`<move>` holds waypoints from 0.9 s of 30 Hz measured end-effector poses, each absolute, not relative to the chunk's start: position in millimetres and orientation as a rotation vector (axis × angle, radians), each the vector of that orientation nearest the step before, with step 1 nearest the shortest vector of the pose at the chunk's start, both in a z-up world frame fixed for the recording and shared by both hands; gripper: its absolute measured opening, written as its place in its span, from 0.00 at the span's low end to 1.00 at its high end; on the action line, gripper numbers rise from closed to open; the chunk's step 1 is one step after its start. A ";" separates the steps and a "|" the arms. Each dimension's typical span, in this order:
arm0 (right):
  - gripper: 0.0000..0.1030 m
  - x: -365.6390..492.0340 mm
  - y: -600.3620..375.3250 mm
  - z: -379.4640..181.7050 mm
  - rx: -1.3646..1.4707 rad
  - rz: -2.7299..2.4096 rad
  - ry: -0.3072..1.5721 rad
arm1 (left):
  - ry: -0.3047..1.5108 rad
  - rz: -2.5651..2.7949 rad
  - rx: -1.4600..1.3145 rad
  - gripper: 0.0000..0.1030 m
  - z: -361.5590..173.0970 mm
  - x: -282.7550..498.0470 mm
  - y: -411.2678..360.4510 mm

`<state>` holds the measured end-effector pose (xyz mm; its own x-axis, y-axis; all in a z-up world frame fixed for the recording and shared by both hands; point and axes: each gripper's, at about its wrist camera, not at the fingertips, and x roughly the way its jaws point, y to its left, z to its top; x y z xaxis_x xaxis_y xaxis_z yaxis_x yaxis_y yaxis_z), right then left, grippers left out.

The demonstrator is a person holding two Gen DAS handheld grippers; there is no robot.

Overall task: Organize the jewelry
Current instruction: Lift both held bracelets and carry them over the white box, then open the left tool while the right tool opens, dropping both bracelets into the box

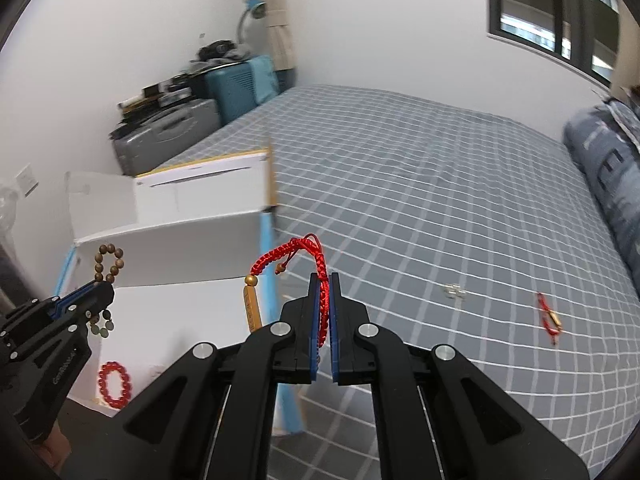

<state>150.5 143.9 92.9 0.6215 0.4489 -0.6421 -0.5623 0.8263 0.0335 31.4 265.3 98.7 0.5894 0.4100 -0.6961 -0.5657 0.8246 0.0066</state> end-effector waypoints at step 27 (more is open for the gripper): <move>0.03 142.1 266.4 2.1 -0.414 0.653 0.919 | 0.971 0.692 -0.315 0.08 24.5 5.0 338.5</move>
<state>142.1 266.4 2.1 0.4369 0.3386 -0.8334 -0.6756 0.7351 -0.0555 5.0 338.5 24.5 0.3745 0.3950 -0.8389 -0.6639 0.7458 0.0549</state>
